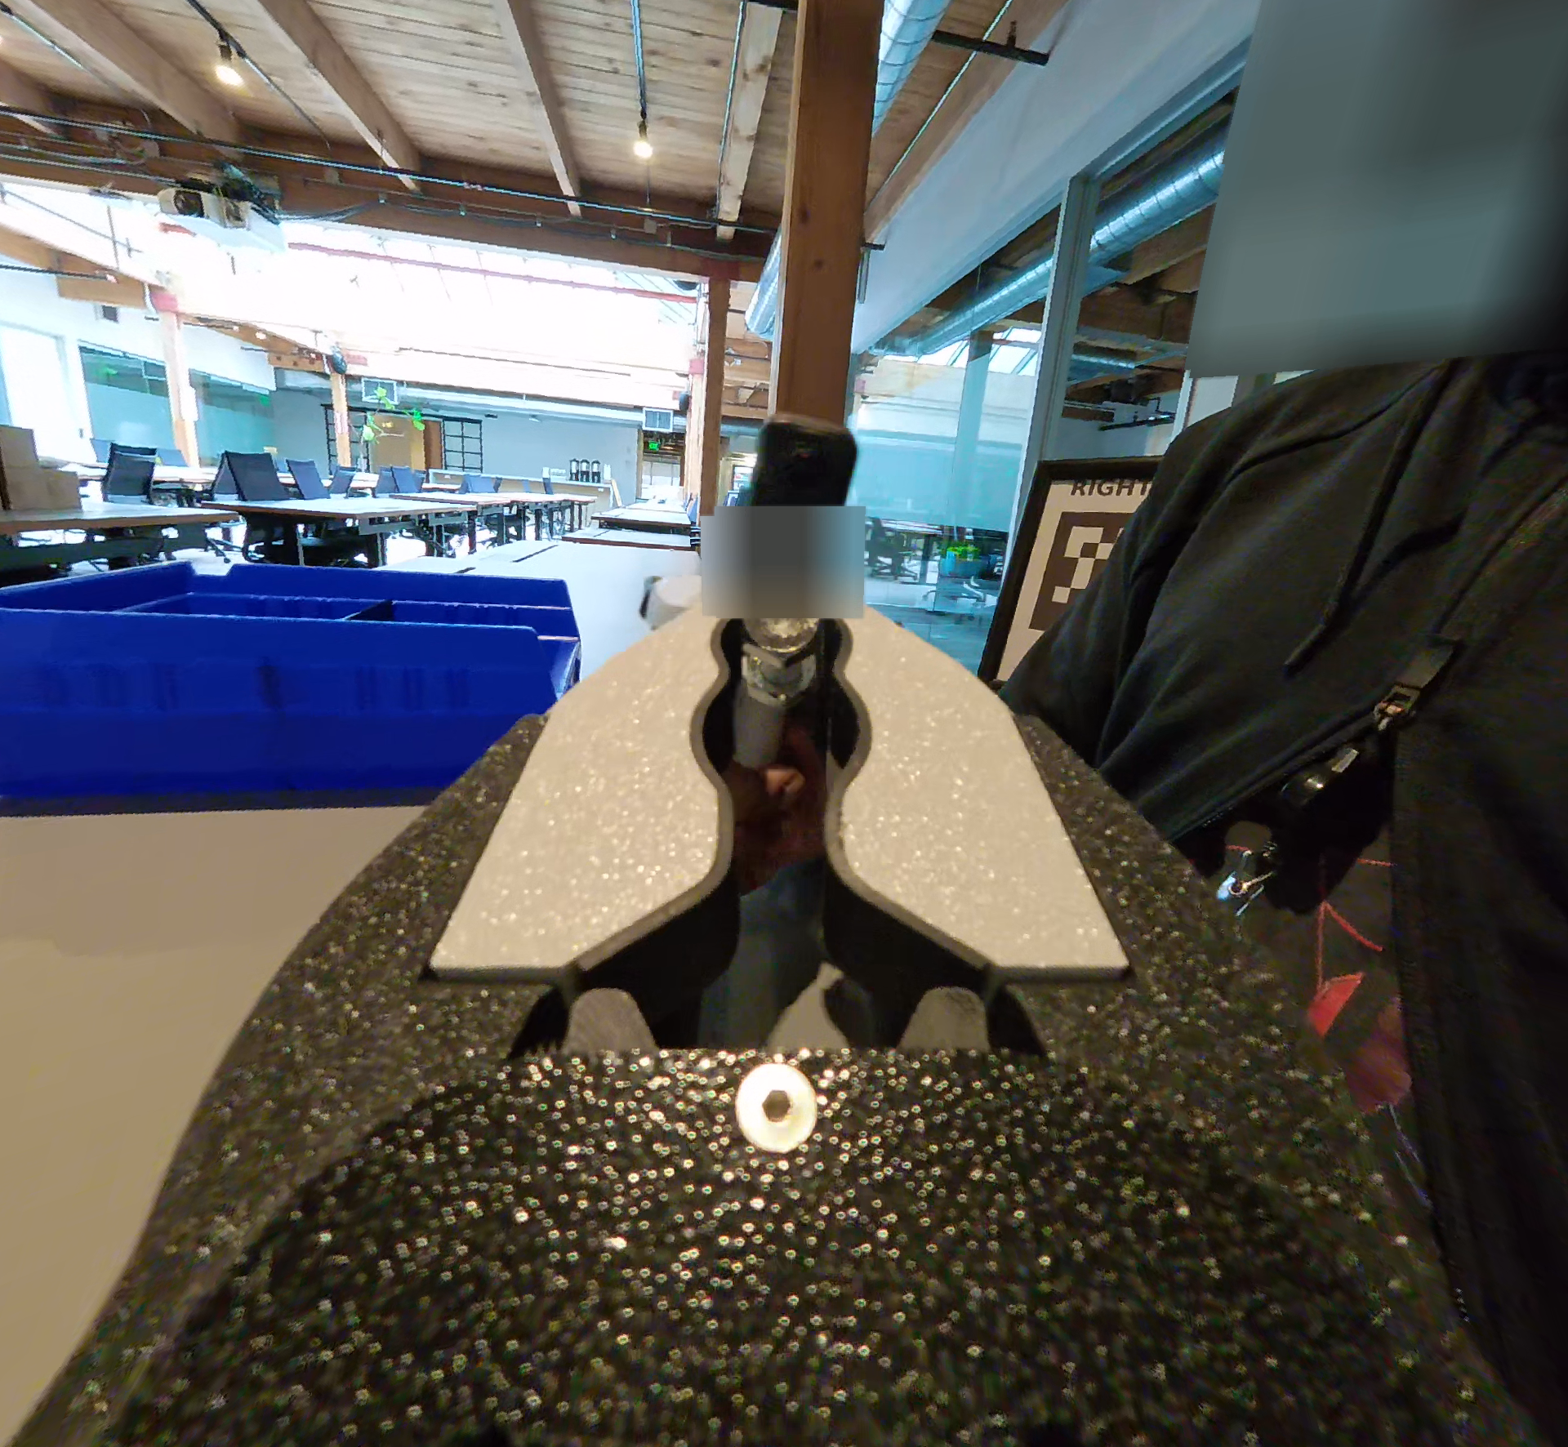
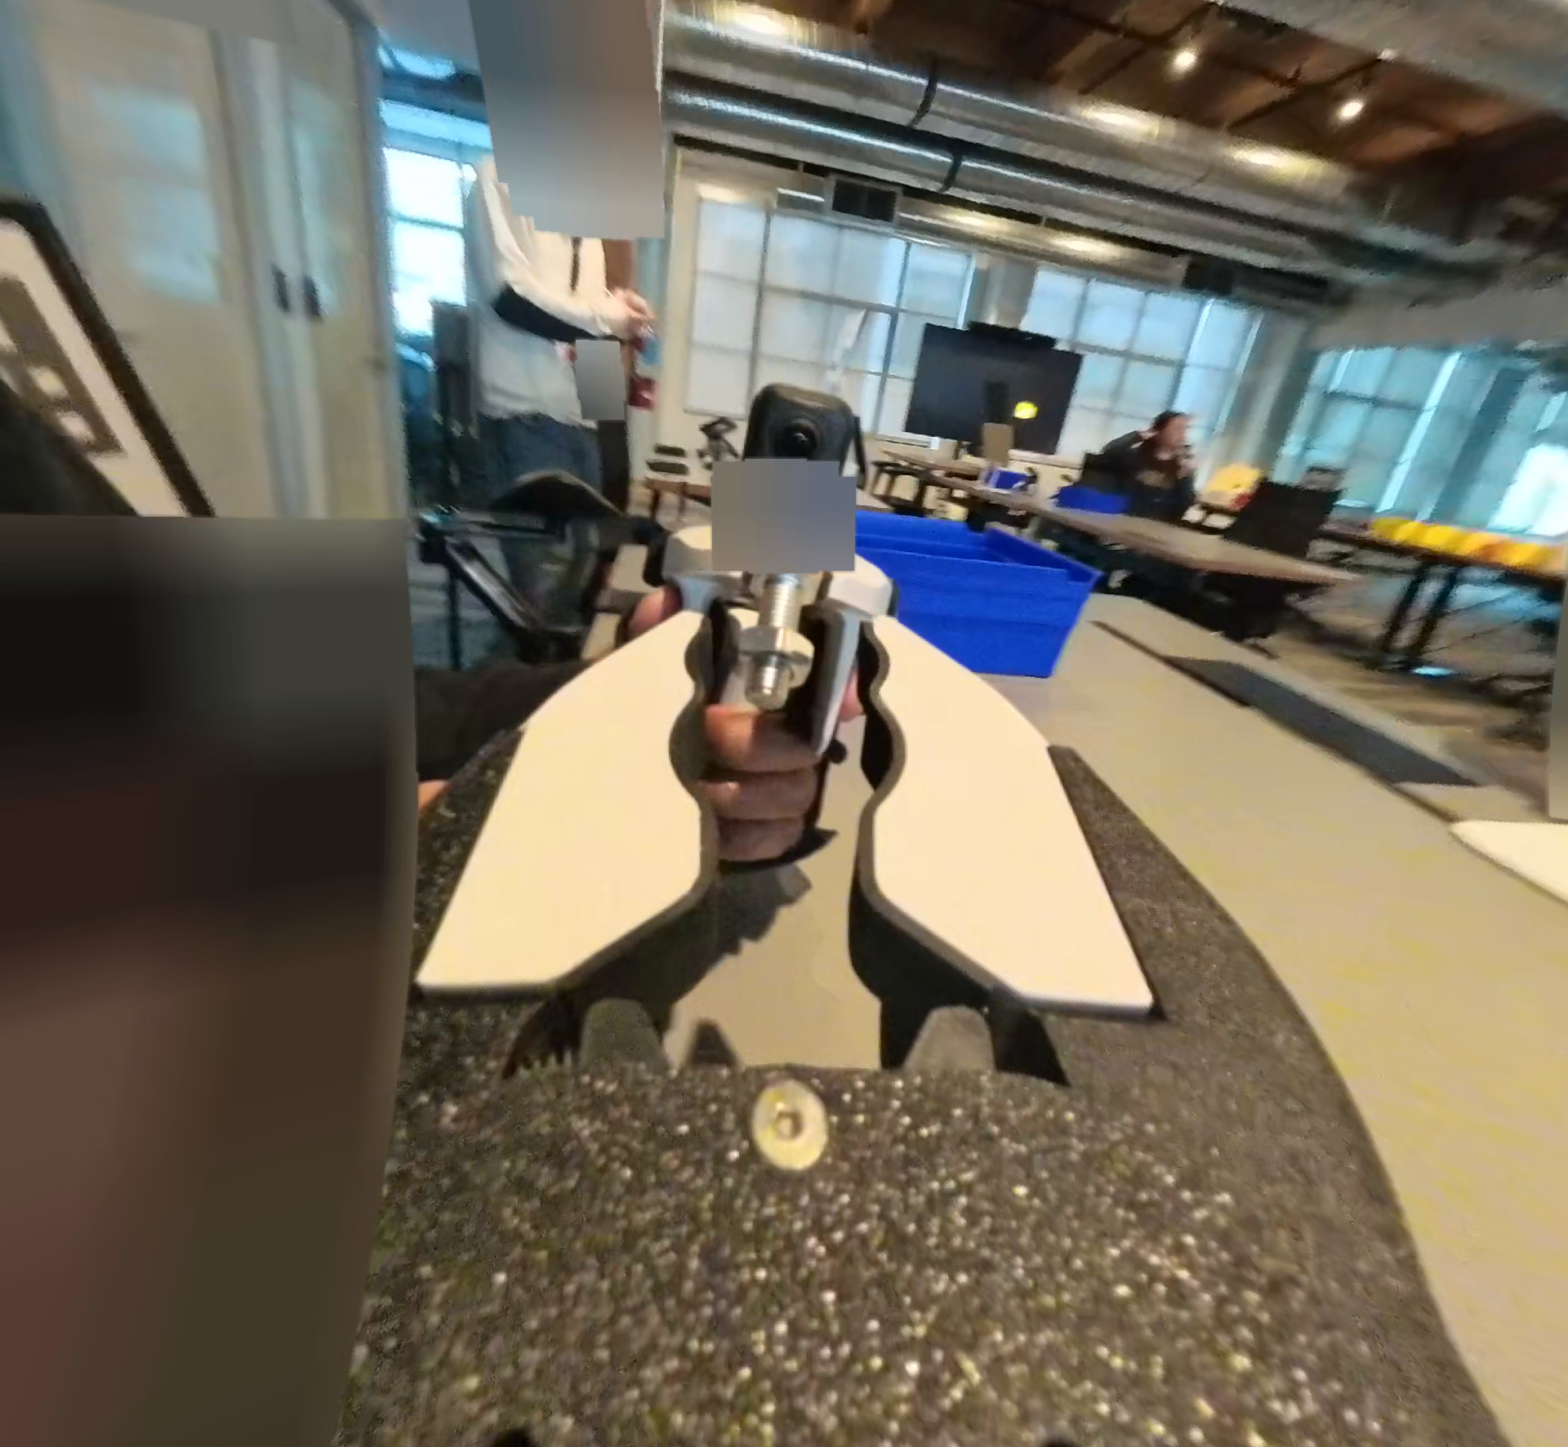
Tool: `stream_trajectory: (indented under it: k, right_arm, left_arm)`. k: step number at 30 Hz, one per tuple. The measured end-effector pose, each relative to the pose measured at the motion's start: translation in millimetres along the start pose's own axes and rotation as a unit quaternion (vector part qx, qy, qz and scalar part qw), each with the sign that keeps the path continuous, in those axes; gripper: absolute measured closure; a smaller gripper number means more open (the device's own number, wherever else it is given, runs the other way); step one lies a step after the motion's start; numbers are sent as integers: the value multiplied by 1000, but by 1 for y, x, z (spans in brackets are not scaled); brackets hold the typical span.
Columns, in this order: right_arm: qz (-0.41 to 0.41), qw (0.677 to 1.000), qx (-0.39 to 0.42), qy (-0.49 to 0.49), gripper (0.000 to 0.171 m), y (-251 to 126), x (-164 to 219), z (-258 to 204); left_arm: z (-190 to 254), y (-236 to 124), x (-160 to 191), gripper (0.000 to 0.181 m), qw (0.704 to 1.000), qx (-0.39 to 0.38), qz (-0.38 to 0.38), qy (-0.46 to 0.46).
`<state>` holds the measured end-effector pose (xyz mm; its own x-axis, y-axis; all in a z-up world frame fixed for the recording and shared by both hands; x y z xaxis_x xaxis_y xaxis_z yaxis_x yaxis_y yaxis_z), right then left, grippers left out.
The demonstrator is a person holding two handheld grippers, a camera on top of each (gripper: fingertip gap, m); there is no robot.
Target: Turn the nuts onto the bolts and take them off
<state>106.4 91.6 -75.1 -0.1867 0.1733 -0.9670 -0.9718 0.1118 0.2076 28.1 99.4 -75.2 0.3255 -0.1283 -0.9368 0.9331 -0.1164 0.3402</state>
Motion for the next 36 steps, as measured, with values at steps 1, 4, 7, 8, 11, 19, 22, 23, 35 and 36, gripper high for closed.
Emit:
stream_trajectory:
  k: [1, 4, 7, 8, 11, 19, 22, 23, 35, 36]
  right_arm:
    - [6, 1000, -8, 23, 139, -1, 0, 1]
    - [8, 998, -22, 50, 142, 0, 1, 2]
    - [-12, 998, -36, 54, 148, 3, 6, -2]
    - [-18, 997, -42, 55, 151, 4, 7, -3]
    - [-26, 999, -31, 29, 153, 5, 8, -4]
    - [-122, 912, 153, -361, 153, 5, 14, -3]
    - [-117, 913, 149, -362, 149, 7, 14, -7]
    - [-105, 925, 136, -338, 145, 7, 12, -8]
    - [17, 984, -89, 154, 138, 4, 3, -1]
    - [17, 981, -96, 167, 141, 5, 4, -1]
  left_arm:
    - [1, 1, 0, 165, 1000, 2, -1, 2]
    - [3, 2, 1, 164, 1000, 9, -6, 7]
    - [3, 3, 2, 164, 1000, 7, -11, 14]
    - [4, 3, 2, 164, 1000, 7, -10, 16]
    - [3, 3, 2, 165, 1000, 2, -11, 18]
    - [-8, 1, 7, 165, 999, -31, -28, -11]
    - [-6, 0, 4, 165, 1000, -21, -15, -14]
    - [-5, 0, 3, 165, 1000, -21, -10, -11]
    - [5, 2, -2, 164, 1000, 9, 4, 15]
    - [5, 2, -2, 164, 1000, 11, 5, 16]
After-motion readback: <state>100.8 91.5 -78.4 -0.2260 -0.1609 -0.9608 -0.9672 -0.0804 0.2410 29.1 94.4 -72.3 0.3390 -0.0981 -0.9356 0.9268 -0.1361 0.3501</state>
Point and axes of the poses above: each gripper's, where its closed fingertips meet, y out along the fingers, x out of its underside, z = x × y across the jaws, the point moved 4 cm from there along -y, back along the fingers
